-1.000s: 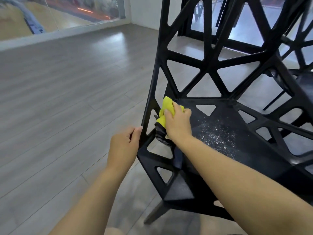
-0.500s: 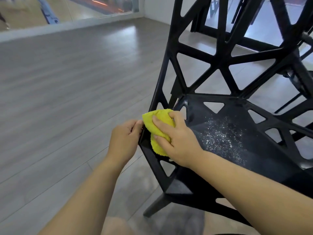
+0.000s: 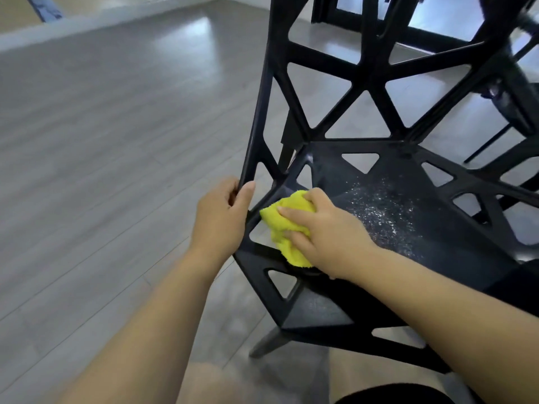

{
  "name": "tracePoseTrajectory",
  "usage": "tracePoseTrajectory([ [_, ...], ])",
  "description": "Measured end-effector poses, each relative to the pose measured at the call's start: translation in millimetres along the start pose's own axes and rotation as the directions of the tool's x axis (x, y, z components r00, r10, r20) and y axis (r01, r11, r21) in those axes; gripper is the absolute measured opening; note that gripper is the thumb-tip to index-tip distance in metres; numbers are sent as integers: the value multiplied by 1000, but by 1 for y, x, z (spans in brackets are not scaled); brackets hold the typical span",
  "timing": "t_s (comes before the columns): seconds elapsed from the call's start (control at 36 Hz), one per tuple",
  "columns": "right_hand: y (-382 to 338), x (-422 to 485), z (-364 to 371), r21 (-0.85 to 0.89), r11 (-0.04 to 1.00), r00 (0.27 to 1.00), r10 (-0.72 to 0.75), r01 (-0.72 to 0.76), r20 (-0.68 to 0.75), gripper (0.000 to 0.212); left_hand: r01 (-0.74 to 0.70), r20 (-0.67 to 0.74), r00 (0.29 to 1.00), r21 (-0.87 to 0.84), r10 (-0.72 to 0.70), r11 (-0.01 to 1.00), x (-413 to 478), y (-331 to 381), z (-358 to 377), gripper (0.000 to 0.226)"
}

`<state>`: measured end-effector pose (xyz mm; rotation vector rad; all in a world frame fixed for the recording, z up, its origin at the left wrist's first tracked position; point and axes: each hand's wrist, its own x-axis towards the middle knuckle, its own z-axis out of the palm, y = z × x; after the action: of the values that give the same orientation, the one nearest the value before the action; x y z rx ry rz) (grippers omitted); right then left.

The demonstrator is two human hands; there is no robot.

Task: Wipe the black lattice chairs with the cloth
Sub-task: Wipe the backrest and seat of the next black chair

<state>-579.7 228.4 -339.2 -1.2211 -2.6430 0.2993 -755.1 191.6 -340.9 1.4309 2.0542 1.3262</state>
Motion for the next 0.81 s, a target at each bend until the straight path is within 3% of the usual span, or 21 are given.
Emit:
tracePoseTrajectory([
  [0.17,-16,34,14,133,942,930,327,-308,-167,38,-30,-84,996,10,30,1000,13,2,9,44],
  [0.36,-14,52,10,175,900,896,423,-399,-136,37,-31,-83,996,-7,30,1000,41,2,21,46],
  [0.44,-27,38,15,87,940,916,342,-331,-208,35,-37,-65,997,7,37,999,49,0,24,45],
  [0.56,-38,9,21,111,989,952,122,-95,-281,37,-17,-14,1000,-37,16,999,52,-4,24,41],
  [0.67,-33,-13,20,118,990,955,-41,78,-294,43,-16,22,1000,-45,17,999,51,-3,23,39],
  [0.81,-21,-35,18,49,960,944,-260,275,-202,46,30,77,997,-66,-25,997,48,-1,20,36],
])
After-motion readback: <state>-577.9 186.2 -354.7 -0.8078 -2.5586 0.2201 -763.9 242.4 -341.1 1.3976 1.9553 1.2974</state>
